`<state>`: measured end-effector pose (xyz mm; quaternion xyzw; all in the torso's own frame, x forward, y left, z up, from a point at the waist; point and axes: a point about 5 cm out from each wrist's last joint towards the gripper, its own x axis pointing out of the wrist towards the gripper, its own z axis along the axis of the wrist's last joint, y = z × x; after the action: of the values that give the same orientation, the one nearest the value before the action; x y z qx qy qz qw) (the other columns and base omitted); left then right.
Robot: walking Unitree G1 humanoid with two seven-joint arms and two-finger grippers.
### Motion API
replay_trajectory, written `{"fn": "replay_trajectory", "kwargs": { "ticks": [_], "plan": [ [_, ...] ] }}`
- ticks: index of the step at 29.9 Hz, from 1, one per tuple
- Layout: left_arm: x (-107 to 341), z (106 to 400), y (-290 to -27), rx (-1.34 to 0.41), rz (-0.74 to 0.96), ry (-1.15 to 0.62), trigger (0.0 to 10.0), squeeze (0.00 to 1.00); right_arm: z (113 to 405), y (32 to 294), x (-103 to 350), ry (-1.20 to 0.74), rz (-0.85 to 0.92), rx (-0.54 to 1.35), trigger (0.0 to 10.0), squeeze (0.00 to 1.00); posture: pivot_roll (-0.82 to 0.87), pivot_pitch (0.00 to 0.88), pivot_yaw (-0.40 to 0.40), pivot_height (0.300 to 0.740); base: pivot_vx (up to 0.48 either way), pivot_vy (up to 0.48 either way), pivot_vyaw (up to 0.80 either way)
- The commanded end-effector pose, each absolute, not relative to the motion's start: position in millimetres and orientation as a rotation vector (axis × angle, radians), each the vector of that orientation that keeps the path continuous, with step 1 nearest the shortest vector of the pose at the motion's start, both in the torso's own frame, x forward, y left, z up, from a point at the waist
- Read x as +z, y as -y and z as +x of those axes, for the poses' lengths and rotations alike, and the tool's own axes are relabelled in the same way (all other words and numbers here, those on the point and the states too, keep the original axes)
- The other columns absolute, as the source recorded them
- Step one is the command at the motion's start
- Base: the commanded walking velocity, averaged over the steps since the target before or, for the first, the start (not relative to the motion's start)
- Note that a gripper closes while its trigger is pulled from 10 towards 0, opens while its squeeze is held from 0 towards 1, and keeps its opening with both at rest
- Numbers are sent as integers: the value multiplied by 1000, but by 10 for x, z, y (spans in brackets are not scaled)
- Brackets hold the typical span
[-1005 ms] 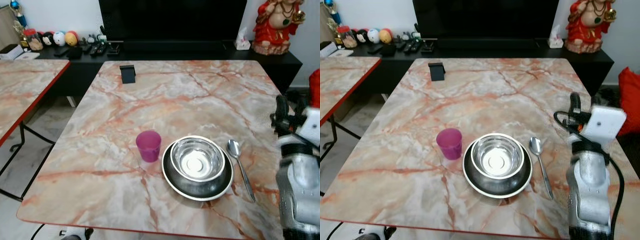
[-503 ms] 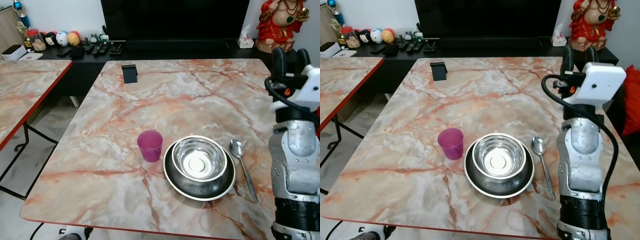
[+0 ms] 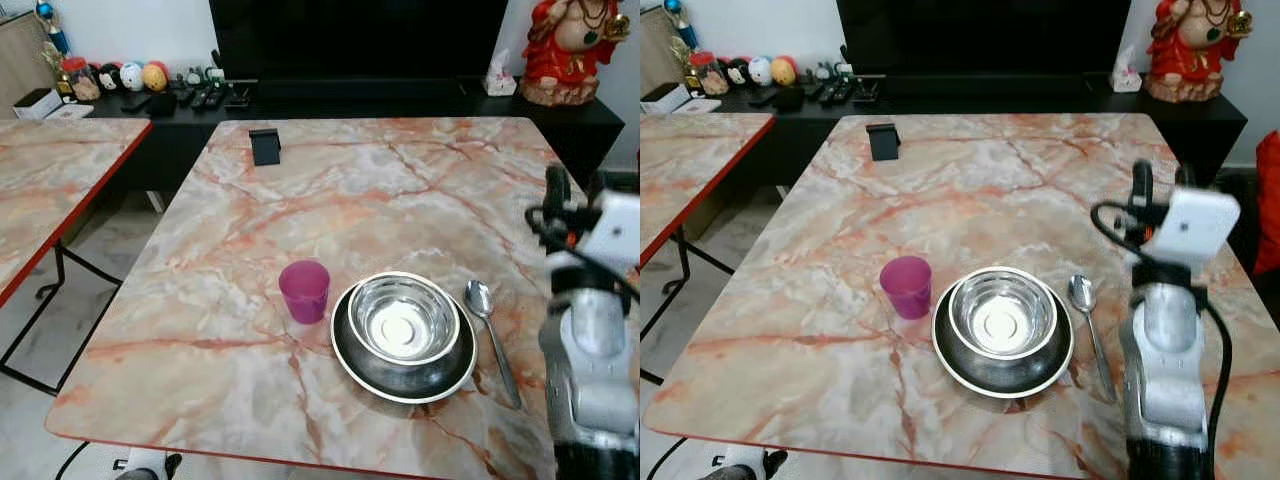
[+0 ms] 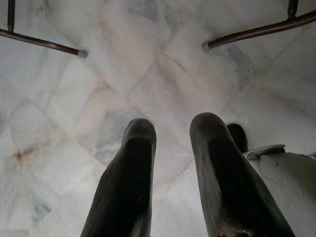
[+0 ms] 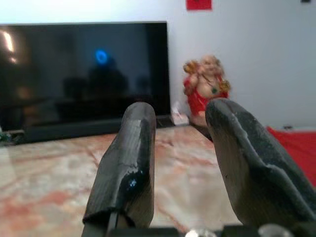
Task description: Setting the table
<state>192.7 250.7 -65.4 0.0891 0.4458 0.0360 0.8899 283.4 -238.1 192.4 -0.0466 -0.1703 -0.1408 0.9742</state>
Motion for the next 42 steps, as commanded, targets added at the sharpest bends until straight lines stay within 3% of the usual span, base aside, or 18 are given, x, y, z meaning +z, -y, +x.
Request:
{"fn": "replay_trajectory", "kwargs": {
  "ticks": [1,5,15,27,42],
  "plan": [
    [-656,1887,-2565,92,193,-930,10000,0,2802,2367,1954,366,-96,-279,10000,0,-35,0,37,731,0,0,0],
    [-669,1863,-2560,93,189,-937,10000,0,2767,2339,1775,316,-82,-282,10000,0,-35,0,26,731,0,0,0],
    [-698,1815,-2546,110,153,-944,10000,0,2871,2212,1846,338,-69,-228,10000,0,-24,0,3,731,0,0,0],
    [-857,1647,-2247,66,148,-996,10000,0,2910,2131,1861,351,-45,-207,10000,0,-20,0,-2,731,0,407,0],
    [-854,1614,-2317,60,168,-1004,10000,0,2967,1928,1863,357,0,-163,10000,0,-21,0,11,731,0,431,0]
  ]
}}
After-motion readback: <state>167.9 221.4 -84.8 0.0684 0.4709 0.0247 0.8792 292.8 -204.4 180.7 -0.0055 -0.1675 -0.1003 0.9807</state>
